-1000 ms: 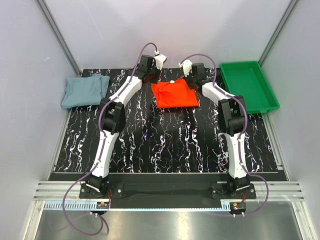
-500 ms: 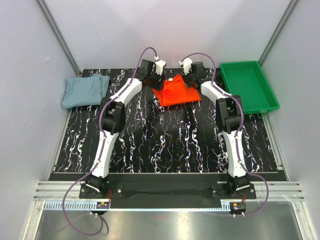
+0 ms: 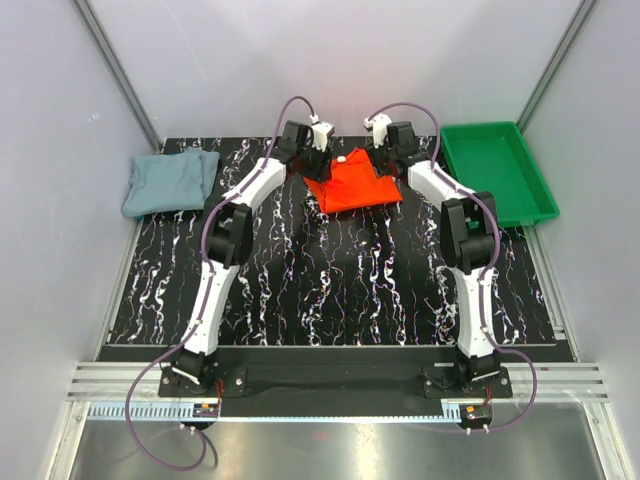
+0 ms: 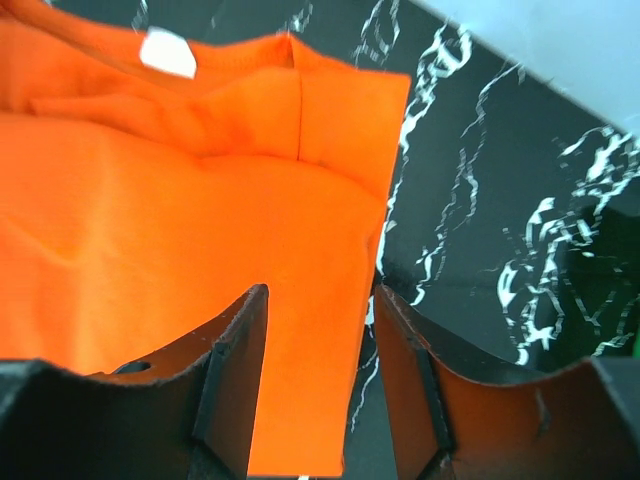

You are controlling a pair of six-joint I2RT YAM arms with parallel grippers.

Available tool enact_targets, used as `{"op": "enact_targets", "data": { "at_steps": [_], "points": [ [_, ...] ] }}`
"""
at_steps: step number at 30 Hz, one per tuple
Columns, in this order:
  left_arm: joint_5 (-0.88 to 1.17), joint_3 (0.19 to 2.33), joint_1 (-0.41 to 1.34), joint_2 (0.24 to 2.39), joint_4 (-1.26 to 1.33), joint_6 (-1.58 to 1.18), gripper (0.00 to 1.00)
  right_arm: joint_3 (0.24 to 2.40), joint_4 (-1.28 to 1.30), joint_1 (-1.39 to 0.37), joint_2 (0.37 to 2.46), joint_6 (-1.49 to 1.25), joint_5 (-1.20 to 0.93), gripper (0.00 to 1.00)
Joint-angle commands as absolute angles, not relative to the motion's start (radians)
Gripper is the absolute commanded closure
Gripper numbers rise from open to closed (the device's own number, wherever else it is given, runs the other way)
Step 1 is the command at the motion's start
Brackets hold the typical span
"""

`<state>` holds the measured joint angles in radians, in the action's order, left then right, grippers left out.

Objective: Fold and stack the t-shirts
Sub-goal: Fold the tshirt

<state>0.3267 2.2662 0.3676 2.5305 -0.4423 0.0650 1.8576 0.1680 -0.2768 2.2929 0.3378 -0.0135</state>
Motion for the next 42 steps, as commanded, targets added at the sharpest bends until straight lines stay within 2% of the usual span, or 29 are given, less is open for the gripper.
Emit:
{"op": "enact_targets", "data": {
  "at_steps": [1, 4, 7, 9, 11, 12, 15, 22, 27, 28, 34, 42],
  "points": [
    [0.367, 2.321, 0.368, 2.543, -0.402, 0.034, 0.49, 1.865, 0.167, -0.279, 2.195, 0.296, -0.032, 0.46],
    [0.367, 2.329, 0.365, 2.548, -0.403, 0.023, 0.49, 1.875, 0.179, -0.284, 2.192, 0.290, -0.037, 0.46],
    [0.376, 2.329, 0.361, 2.551, -0.403, 0.017, 0.54, 1.875, 0.181, -0.290, 2.189, 0.290, -0.037, 0.46],
    [0.385, 2.329, 0.359, 2.549, -0.402, 0.014, 0.64, 1.875, 0.183, -0.290, 2.189, 0.287, -0.037, 0.46],
    [0.390, 2.330, 0.356, 2.551, -0.400, 0.014, 0.71, 1.875, 0.183, -0.291, 2.187, 0.287, -0.037, 0.46],
    [0.387, 2.330, 0.356, 2.549, -0.396, 0.012, 0.85, 1.873, 0.183, -0.294, 2.187, 0.285, -0.037, 0.46],
    [0.365, 2.322, 0.356, 2.545, -0.377, 0.014, 1.00, 1.867, 0.186, -0.296, 2.183, 0.284, -0.038, 0.46],
    [0.344, 2.351, 0.351, 2.539, -0.324, 0.020, 1.00, 1.845, 0.183, -0.310, 2.163, 0.284, -0.035, 0.46],
    [0.217, 2.397, 0.353, 2.581, -0.272, 0.050, 1.00, 1.838, 0.187, -0.313, 2.158, 0.284, -0.037, 0.46],
    [0.142, 2.405, 0.353, 2.588, -0.265, 0.055, 1.00, 1.835, 0.187, -0.311, 2.158, 0.285, -0.037, 0.46],
    [0.068, 2.413, 0.357, 2.591, -0.281, 0.058, 1.00, 1.838, 0.192, -0.316, 2.178, 0.282, -0.051, 0.46],
    [0.044, 2.395, 0.357, 2.580, -0.284, 0.068, 1.00, 2.054, 0.313, -0.324, 2.360, 0.193, -0.132, 0.43]
  ]
}}
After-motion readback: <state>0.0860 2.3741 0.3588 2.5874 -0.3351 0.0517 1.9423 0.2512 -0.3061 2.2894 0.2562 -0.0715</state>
